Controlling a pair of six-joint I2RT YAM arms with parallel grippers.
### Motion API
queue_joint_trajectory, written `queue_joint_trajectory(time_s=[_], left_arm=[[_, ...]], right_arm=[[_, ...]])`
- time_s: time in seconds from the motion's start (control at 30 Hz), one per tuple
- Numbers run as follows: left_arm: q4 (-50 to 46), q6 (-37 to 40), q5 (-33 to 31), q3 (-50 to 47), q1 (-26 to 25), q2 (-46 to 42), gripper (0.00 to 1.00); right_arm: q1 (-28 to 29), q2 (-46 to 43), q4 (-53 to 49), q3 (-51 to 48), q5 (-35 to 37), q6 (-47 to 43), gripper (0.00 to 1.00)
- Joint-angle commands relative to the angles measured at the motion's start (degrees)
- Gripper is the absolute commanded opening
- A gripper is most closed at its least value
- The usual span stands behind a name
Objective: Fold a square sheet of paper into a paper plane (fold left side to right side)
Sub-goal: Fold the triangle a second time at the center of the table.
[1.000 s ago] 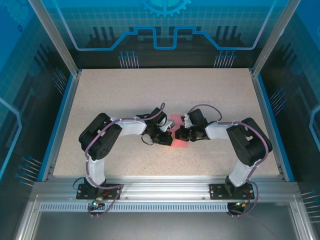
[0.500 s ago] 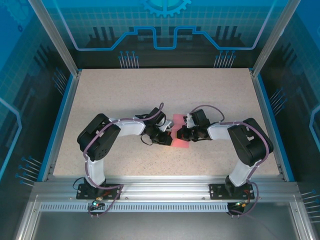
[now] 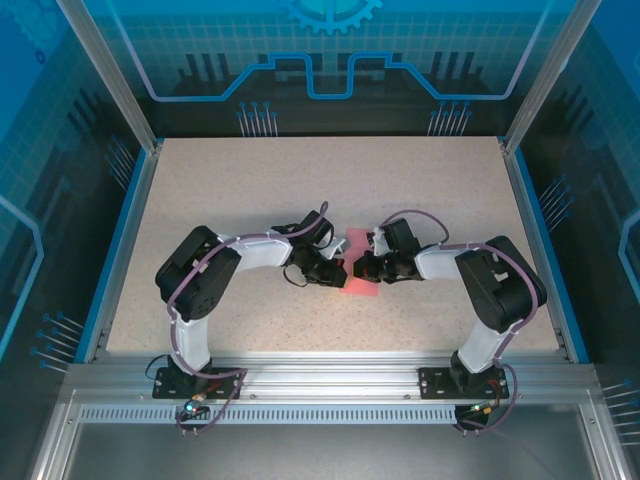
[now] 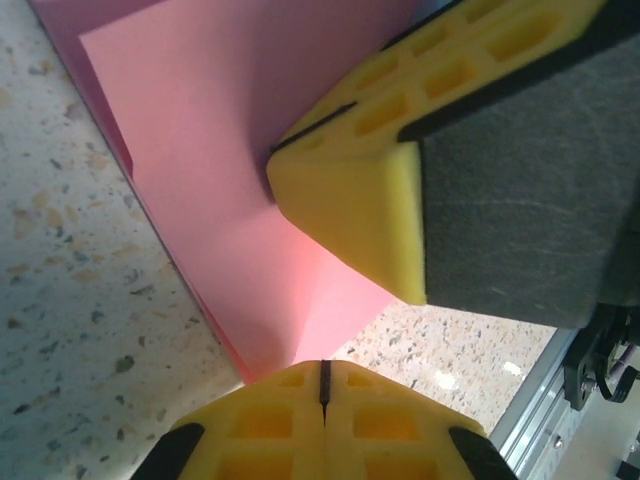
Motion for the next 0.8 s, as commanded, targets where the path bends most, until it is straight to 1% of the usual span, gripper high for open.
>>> queue_joint_trajectory(time_s=[0.0, 0.1, 0.23, 0.43, 0.77], left_arm=[[-2.5, 0.6, -0.4, 1.8, 0.4, 1.7, 0.02], [-2.9, 1.0, -1.0, 2.1, 0.4, 2.4, 0.0], [-3.7, 1.3, -2.4, 1.6, 0.4, 3.3, 0.0], [-2.4, 0.6, -3.7, -1.5, 0.3, 4.4, 0.0], [-1.1, -0.2, -4.9, -4.9, 0.3, 4.5, 0.0]], right_arm=[[-1.0, 0.5, -1.9, -1.4, 3.0, -0.3, 0.0], [-1.0, 0.4, -2.0, -1.4, 3.1, -0.3, 0.0], [-1.0, 0.2, -2.4, -1.3, 3.3, -0.4, 0.0], [-1.1, -0.4, -3.6, -0.4, 3.4, -1.1, 0.0], [-2.7, -0.9, -4.5, 0.2, 3.2, -2.1, 0.0]])
